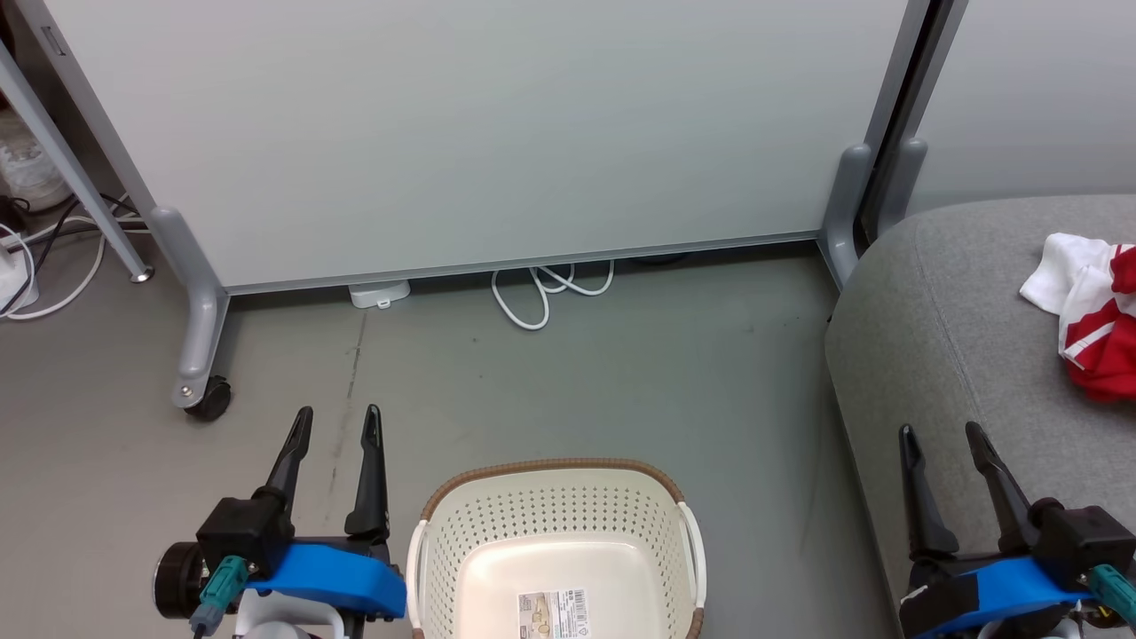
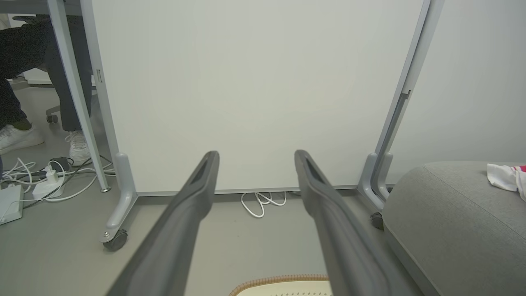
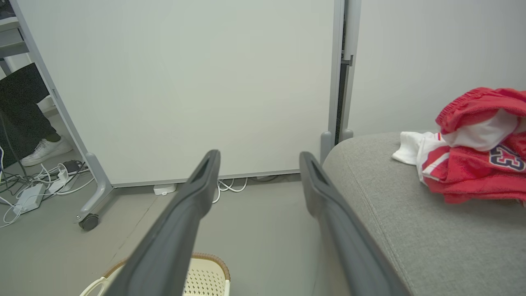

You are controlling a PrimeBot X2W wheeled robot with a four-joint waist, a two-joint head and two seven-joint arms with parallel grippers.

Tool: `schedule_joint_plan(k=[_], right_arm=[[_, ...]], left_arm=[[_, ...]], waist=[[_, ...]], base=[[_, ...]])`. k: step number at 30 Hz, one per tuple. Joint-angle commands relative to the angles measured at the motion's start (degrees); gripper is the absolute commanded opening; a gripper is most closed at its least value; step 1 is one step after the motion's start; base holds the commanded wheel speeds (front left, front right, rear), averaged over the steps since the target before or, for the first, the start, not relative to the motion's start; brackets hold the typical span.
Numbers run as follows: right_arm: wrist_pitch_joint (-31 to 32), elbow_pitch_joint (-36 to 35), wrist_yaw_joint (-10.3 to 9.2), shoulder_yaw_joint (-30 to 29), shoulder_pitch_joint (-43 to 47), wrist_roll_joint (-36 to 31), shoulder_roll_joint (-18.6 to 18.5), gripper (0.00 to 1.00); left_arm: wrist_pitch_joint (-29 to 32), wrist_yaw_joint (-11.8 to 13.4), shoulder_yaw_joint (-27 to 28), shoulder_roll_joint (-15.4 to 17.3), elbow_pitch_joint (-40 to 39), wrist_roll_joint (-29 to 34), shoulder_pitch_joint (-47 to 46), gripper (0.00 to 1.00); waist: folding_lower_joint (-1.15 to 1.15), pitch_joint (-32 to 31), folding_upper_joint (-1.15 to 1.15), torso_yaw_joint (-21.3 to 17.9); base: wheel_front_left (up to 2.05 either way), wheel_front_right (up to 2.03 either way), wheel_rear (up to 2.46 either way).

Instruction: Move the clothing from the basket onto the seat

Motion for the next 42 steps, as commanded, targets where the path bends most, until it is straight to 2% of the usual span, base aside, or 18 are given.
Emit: schedule_joint_plan(k=[1,2,7,24,42], right_arm=[[-0.19,-0.01,0.01,-0.02,0.74,-0.23,0.26,1.0],[0.0,-0.01,0.0,0.02,0.0,-0.01,0.12,0.0],[0.39,2.43,0.0,0.06,0.36,0.5,0.5,0.0],[5.15,2.0,0.0,-0.52,-0.74,18.99,0.72,0.0],[9.17,1.61,0.0,-0.9,-1.72,34.98,0.91,0.0]], left_arm=[[-0.14,0.37,-0.18,-0.04,0.05,0.49,0.14,1.0],[0.01,0.2,-0.09,0.01,0.05,0.26,0.0,0.0],[0.56,0.11,0.06,-0.02,2.32,-0.25,1.74,0.0],[5.26,-0.25,2.56,-0.02,0.88,-18.2,1.07,0.0],[9.27,-0.59,4.7,-0.02,-0.42,-33.69,0.51,0.0]], waist=[[0.0,-0.02,0.0,0.05],[0.0,-0.03,0.0,0.06],[0.0,-0.04,0.0,0.06],[0.0,-0.1,0.0,-0.28],[0.0,-0.15,0.0,-0.65]], base=[[0.0,0.0,0.0],[0.0,0.0,0.0],[0.0,0.0,0.0],[0.0,0.0,0.0],[0.0,0.0,0.0]])
